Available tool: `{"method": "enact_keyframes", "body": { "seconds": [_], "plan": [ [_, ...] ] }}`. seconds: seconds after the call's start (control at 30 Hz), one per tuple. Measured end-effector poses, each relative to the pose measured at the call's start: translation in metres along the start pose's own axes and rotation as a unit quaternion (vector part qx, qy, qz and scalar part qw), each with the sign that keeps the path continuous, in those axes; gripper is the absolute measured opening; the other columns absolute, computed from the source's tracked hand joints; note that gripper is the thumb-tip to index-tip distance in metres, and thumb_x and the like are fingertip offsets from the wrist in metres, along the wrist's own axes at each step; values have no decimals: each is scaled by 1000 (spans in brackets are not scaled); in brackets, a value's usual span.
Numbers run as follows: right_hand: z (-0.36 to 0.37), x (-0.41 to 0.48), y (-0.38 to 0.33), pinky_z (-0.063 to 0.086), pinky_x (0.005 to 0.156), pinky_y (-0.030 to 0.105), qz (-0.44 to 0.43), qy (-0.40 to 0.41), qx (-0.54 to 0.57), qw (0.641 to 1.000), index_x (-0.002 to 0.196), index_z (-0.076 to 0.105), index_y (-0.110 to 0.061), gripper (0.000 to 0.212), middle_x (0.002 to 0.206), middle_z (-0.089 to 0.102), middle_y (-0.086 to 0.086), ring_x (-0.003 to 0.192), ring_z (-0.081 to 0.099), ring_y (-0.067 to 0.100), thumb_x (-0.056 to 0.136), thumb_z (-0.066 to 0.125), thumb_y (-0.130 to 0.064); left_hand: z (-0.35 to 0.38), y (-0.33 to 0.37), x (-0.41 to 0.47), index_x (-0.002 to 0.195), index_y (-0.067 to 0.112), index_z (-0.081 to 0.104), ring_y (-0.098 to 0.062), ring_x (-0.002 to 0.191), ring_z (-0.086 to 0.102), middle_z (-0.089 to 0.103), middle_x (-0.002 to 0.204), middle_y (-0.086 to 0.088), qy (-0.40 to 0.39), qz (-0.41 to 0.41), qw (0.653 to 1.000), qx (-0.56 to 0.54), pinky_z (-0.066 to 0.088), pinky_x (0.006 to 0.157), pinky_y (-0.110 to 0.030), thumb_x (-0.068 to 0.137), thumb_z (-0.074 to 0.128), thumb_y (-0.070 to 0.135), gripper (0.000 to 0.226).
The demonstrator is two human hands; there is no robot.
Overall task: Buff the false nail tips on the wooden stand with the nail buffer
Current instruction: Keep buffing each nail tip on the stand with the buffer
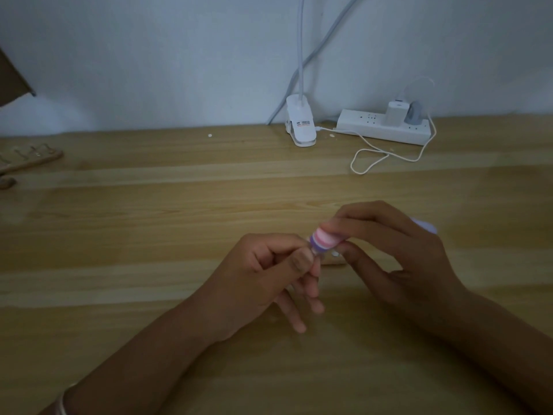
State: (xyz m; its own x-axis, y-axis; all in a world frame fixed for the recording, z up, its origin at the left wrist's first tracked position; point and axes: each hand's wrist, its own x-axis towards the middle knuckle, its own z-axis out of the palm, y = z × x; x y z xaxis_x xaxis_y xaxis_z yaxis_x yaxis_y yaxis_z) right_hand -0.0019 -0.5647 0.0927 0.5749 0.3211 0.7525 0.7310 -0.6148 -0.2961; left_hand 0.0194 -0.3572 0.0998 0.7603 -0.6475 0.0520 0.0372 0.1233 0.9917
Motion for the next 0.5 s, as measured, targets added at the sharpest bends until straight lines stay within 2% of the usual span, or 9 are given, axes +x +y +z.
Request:
{"method": "enact_keyframes", "body": {
  "seconds": [0.13,0.23,0.33,0.4,0.5],
  "plan": [
    [4,-3,-6,41,95,14,-28,-12,8,999,117,66,-7,26,109,65,10,102,62,11,93,64,-1,0,0,0,80,11,69,-28,65,70,64,68,-11,6,2,1000,5,55,46,-30,90,57,22,19],
    [-2,0,7,44,94,15,32,-6,-24,999,113,70,-3,29,106,66,12,99,62,13,87,71,9,-3,-1,0,84,2,67,-28,71,71,67,72,-12,10,14,1000,7,56,48,-32,93,55,19,23],
    [-8,2,7,43,90,12,82,34,2,996,114,68,-5,27,106,65,8,95,62,10,88,72,4,-2,-1,0,89,-2,69,-28,82,73,71,80,-14,39,36,998,24,57,48,-31,91,57,17,23],
    [-5,1,-3,42,90,12,42,32,28,998,114,65,-11,24,108,65,2,99,63,8,91,67,-3,-2,-1,0,95,-3,71,-27,85,73,73,84,-16,53,46,997,41,57,49,-31,88,58,16,24],
    [-1,-1,-9,41,95,14,-46,-12,0,999,116,64,-15,24,109,66,5,103,62,10,95,63,-4,0,-1,0,102,0,71,-25,85,73,73,86,-15,57,55,994,71,58,49,-31,85,60,17,26]
  ]
}}
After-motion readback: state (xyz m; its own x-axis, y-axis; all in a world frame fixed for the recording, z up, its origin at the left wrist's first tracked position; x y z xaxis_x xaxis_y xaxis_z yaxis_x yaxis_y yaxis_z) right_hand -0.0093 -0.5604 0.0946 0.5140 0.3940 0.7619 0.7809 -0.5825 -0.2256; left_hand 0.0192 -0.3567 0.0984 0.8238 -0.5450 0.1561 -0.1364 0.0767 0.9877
